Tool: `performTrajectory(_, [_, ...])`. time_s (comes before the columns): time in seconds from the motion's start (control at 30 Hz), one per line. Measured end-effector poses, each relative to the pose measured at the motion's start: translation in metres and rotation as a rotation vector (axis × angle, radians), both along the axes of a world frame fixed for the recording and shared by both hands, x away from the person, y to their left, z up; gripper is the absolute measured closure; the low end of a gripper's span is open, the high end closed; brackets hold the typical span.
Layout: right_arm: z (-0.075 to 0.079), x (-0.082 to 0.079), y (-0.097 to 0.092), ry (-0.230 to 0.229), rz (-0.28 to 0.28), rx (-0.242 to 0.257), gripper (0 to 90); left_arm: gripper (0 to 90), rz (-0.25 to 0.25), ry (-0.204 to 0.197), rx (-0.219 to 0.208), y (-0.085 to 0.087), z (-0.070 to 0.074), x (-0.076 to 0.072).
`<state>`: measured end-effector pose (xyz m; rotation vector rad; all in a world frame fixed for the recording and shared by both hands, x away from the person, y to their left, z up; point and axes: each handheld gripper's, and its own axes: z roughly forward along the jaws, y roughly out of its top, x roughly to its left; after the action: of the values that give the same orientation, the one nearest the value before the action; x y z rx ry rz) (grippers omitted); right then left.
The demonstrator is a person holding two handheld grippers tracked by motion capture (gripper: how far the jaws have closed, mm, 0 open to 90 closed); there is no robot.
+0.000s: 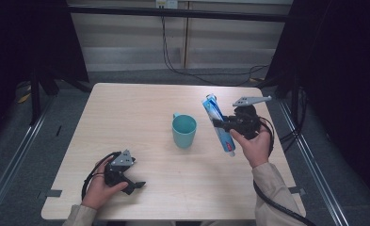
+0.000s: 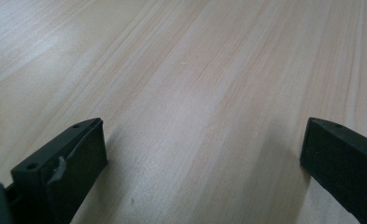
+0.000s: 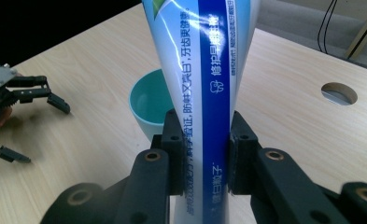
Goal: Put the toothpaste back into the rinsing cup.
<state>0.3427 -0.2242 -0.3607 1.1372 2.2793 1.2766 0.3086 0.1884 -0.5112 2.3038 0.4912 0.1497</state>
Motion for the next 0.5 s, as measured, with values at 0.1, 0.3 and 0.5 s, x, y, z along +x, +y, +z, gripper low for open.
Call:
performTrajectory(0.1, [0.0001, 0.0004, -0.0008, -0.009, -0.011, 0.018, 73.8, 0.0, 0.000, 0.000, 0.000, 0.0000, 0.0000, 0.0000])
performTrajectory(0.3, [-0.0003, 0.0023, -0.0034, -0.025, -0.029, 0.059, 73.9, 0.0, 0.000, 0.000, 0.000, 0.0000, 0.0000, 0.0000])
performTrajectory(0.5, [0.0001, 0.0035, -0.0030, -0.033, -0.043, 0.074, 73.9, 0.0, 0.000, 0.000, 0.000, 0.0000, 0.0000, 0.0000])
